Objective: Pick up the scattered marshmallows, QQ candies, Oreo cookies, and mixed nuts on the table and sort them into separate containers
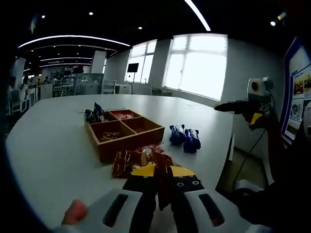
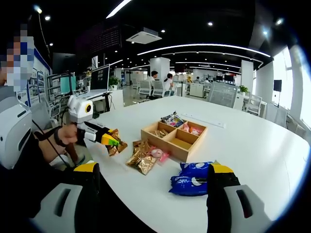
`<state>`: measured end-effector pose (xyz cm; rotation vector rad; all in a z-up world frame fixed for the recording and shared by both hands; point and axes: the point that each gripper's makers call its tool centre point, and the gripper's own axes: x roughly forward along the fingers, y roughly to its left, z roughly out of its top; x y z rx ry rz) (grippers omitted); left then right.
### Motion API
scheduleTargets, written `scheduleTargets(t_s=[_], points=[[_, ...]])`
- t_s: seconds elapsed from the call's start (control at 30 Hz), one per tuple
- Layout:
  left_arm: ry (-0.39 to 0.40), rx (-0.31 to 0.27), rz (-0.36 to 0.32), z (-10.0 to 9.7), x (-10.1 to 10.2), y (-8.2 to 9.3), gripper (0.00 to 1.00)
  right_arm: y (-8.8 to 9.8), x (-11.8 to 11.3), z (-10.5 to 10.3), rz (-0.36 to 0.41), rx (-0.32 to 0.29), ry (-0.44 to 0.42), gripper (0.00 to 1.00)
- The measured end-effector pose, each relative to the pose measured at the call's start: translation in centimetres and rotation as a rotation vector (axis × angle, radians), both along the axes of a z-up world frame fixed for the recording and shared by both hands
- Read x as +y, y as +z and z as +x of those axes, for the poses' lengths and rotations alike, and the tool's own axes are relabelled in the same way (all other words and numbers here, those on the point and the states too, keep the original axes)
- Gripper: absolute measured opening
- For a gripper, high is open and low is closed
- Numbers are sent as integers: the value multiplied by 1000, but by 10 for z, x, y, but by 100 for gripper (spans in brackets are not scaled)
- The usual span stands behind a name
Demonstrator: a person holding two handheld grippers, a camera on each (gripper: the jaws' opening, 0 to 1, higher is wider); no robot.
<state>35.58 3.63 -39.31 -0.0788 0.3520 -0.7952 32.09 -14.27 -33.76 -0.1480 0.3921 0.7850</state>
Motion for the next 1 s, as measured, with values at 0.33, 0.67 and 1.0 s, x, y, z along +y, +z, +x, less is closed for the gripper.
scheduleTargets(t_s=[0.33, 0.67, 1.0], points=[[19, -23, -47, 6, 12, 21, 13, 0, 1, 1, -2, 2, 0, 86], [42, -50, -43, 30, 19, 32, 13, -2, 0, 0, -6, 5, -1, 86], [49, -71, -26, 61, 16, 41, 13, 0, -3, 1, -5, 4, -13, 86]])
